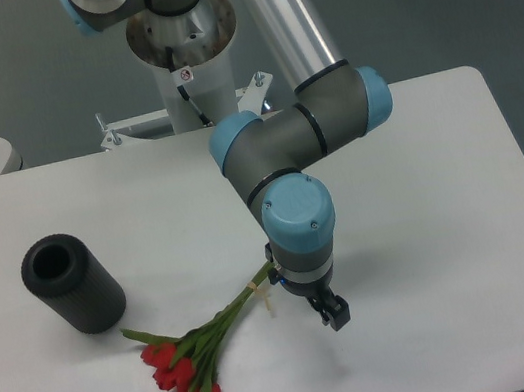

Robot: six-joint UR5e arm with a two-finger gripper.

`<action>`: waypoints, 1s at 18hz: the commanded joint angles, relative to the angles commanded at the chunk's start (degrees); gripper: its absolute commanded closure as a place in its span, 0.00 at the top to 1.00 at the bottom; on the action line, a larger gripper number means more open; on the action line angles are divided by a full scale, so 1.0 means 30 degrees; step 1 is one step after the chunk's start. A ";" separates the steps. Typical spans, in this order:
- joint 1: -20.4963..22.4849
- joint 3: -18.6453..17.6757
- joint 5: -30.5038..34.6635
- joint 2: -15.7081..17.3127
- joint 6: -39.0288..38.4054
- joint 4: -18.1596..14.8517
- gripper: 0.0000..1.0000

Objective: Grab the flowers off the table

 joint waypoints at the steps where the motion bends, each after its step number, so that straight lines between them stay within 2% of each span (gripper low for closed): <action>1: 0.0000 -0.0116 0.0000 0.0029 0.0000 0.0029 1.00; 9: -0.0204 -0.0293 -0.0205 0.0263 -0.0351 -0.0204 1.00; 15: -0.1607 -0.1143 -0.0205 0.0528 -0.2339 -0.0088 1.00; 18: -0.2137 -0.1580 -0.0176 0.0410 -0.3278 0.0553 1.00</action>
